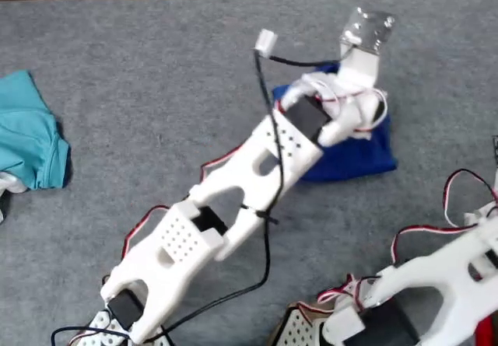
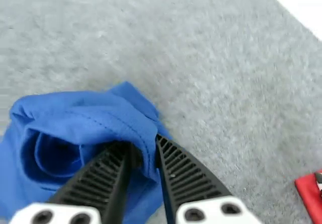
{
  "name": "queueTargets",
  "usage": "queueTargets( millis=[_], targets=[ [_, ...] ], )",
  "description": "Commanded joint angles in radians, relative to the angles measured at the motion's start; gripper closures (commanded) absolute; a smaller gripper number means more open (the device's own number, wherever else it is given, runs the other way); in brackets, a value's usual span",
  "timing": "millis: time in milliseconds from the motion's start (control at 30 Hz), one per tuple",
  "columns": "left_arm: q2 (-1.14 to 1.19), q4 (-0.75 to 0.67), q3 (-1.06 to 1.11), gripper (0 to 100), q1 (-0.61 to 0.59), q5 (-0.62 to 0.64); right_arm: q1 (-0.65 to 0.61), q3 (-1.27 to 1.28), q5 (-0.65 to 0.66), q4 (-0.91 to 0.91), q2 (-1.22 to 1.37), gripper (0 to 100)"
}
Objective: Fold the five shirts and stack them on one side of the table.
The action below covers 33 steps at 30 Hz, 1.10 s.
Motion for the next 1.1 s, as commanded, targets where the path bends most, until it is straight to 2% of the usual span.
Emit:
queueTargets(
  millis=[0,167,267,367,633,767,867,967,1067],
  targets=[
    [0.007,-0.08,-0.003,98,0.043,-0.006,0.025,-0.058,-0.02,0.005,0.012,99.2],
    [0.05,-0.163,-0.003,98,0.057,-0.006,0.028,-0.056,-0.02,-0.005,0.01,99.2],
    [0.073,-0.175,-0.003,90,0.058,-0.005,0.027,-0.054,-0.02,-0.009,0.01,99.2],
    [0.081,-0.175,-0.003,80,0.054,0.086,0.018,-0.054,-0.02,-0.009,0.012,99.2],
    [0.07,-0.143,-0.021,74,0.006,0.176,-0.054,-0.056,-0.02,-0.003,0.012,99.2],
    [0.071,-0.054,-0.138,74,-0.109,0.176,-0.162,-0.061,-0.02,0.0,0.012,99.2],
    [0.076,0.018,-0.19,78,-0.229,0.17,-0.306,-0.11,-0.021,0.044,0.019,99.2],
    [0.082,0.068,-0.189,79,-0.333,0.17,-0.455,-0.193,-0.066,0.08,0.019,99.2],
    [0.082,0.107,-0.112,79,-0.385,0.17,-0.562,-0.303,-0.126,0.077,0.059,99.1]
  ],
)
